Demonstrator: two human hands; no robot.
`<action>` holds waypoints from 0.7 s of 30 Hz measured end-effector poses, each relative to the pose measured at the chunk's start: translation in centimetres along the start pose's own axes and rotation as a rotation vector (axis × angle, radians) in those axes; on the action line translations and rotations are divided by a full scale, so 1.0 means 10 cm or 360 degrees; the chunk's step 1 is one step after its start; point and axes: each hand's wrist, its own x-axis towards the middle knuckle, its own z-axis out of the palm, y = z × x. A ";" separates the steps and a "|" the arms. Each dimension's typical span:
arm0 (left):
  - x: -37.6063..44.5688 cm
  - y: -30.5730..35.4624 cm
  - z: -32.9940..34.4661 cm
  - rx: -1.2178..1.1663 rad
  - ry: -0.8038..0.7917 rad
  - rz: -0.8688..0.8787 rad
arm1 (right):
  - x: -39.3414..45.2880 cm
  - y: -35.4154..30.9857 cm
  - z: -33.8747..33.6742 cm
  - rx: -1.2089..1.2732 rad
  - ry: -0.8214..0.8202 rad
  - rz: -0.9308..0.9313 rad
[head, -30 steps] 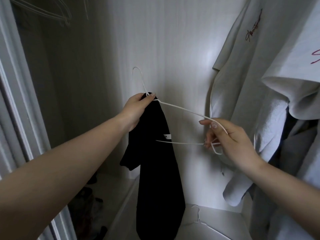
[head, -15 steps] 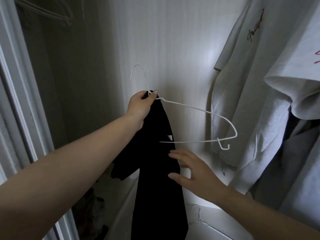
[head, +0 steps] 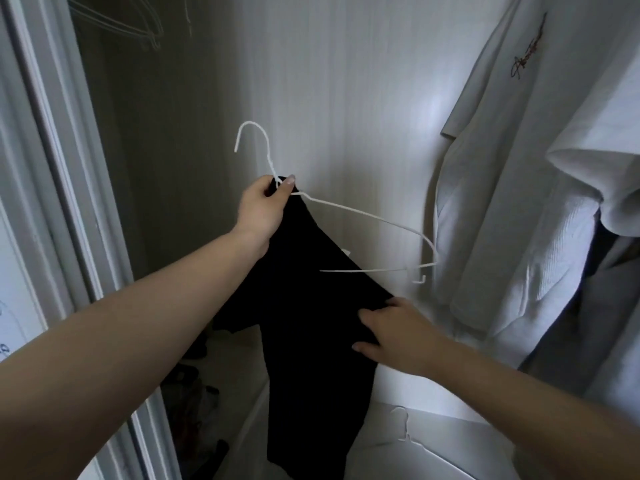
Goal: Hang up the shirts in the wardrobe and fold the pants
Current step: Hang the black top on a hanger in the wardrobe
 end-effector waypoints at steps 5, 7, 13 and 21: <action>0.11 -0.32 -0.31 0.0454 0.0042 0.0124 | -0.23 0.41 -0.28 -0.0135 0.0062 0.0179; 0.08 -0.44 -0.36 0.0668 -0.0038 0.0198 | -0.29 0.53 -0.36 -0.0148 0.0142 0.0187; -0.05 -0.44 -0.17 0.0818 -0.0197 0.0345 | -0.25 0.59 -0.52 -0.0075 0.0184 0.0015; -0.30 -0.24 0.22 0.0649 -0.0425 0.0345 | -0.12 0.38 -0.62 0.0034 0.0293 -0.0201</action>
